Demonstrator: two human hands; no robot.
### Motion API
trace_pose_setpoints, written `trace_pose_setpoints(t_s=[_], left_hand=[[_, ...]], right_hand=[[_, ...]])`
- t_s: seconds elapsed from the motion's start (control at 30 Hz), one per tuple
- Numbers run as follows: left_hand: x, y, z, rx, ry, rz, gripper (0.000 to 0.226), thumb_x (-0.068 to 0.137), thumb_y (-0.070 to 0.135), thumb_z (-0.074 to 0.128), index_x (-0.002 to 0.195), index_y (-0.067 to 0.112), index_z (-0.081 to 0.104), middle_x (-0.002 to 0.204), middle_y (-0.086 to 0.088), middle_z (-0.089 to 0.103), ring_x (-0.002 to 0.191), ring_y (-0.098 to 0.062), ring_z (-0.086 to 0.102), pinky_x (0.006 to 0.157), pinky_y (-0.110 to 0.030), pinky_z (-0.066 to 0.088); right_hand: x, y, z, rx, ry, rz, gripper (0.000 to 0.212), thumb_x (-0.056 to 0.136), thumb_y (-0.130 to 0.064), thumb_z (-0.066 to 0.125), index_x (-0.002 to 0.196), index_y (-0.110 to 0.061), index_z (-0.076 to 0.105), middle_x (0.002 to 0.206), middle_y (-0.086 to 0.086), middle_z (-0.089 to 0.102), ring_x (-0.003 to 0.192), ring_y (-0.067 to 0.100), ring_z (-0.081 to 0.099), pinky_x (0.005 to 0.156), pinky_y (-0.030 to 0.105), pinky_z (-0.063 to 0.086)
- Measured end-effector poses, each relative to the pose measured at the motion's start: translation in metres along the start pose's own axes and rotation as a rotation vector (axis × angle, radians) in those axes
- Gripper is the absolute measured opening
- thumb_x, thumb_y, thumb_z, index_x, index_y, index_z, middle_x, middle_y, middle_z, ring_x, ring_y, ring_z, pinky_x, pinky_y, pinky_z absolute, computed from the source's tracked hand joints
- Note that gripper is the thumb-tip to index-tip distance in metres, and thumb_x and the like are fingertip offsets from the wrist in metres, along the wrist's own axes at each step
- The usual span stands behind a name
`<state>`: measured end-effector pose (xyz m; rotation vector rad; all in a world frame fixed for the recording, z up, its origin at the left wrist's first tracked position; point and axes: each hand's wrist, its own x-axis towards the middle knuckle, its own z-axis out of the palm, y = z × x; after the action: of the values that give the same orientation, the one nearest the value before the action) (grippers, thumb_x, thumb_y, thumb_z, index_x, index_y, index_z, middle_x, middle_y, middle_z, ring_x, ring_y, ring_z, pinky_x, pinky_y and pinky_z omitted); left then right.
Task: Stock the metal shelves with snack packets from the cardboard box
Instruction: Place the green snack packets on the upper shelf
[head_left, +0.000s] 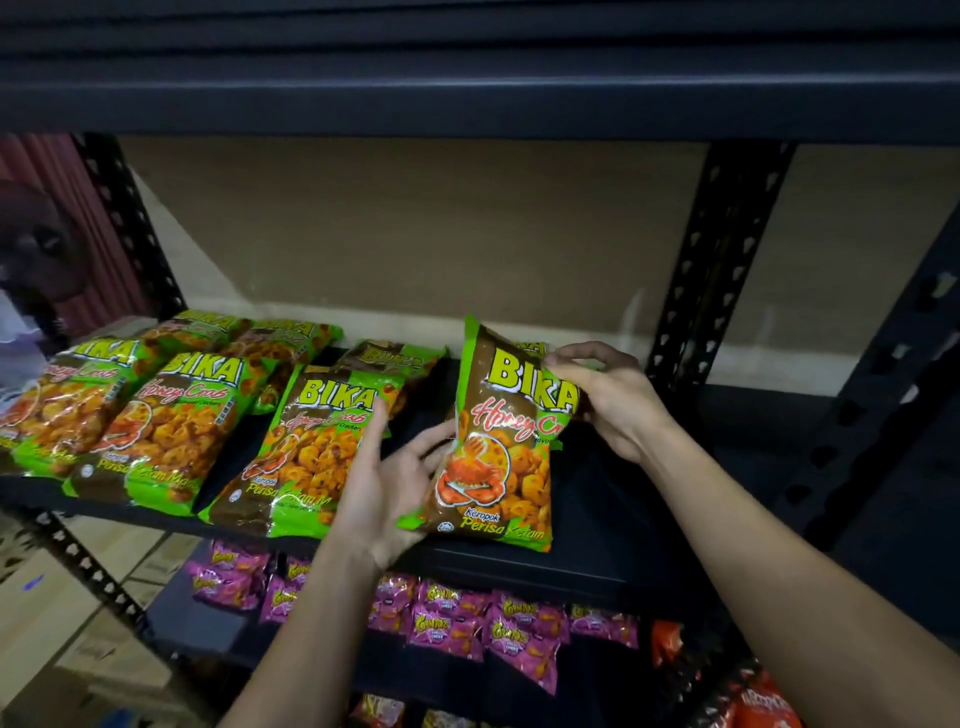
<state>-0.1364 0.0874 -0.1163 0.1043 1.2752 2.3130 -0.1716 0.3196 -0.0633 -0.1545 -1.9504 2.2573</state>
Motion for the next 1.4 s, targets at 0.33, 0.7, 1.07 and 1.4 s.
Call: trace_pose_setpoints(t_s=[0.33,0.7,1.07,1.4], left_hand=[[0.005,-0.001,-0.004,0.572,0.228,0.088,0.05,0.079,0.029,0.077,0.123,0.013,0.059,0.103,-0.005,0.075,0.094,-0.025,0.073,0.084,-0.04,0.059],[0.017,-0.009,0.011,1.0,0.552,0.457,0.077,0.085,0.049,0.069,0.146,0.018,0.034,0.147,0.003,0.042,0.131,-0.011,0.042,0.104,-0.031,0.04],[0.046,-0.035,0.05,1.744,0.411,0.6,0.059,0.105,0.046,0.023,0.154,0.013,0.024,0.164,-0.007,0.015,0.152,-0.018,0.008,0.121,-0.032,0.004],[0.049,-0.041,0.041,1.938,0.34,0.538,0.073,0.096,0.058,0.0,0.157,0.018,-0.003,0.165,-0.003,-0.005,0.151,-0.017,-0.009,0.122,-0.033,-0.002]], right_hand=[[0.012,0.022,0.014,-0.06,0.063,-0.005,0.037,0.074,-0.013,0.086,0.102,-0.003,0.064,0.085,0.009,0.073,0.069,0.019,0.07,0.06,0.029,0.056],[0.012,0.046,0.0,-0.067,0.106,0.003,0.043,0.082,-0.033,0.08,0.116,-0.017,0.061,0.105,0.002,0.072,0.095,0.013,0.068,0.078,0.025,0.055],[-0.013,0.065,-0.004,-0.129,0.121,0.043,0.027,0.092,-0.036,0.069,0.106,-0.013,0.069,0.098,0.007,0.073,0.09,0.018,0.068,0.067,0.026,0.053],[0.004,0.041,-0.004,-0.221,0.168,0.187,0.026,0.095,-0.035,0.064,0.08,-0.014,0.068,0.067,-0.004,0.061,0.062,0.01,0.05,0.05,0.024,0.033]])
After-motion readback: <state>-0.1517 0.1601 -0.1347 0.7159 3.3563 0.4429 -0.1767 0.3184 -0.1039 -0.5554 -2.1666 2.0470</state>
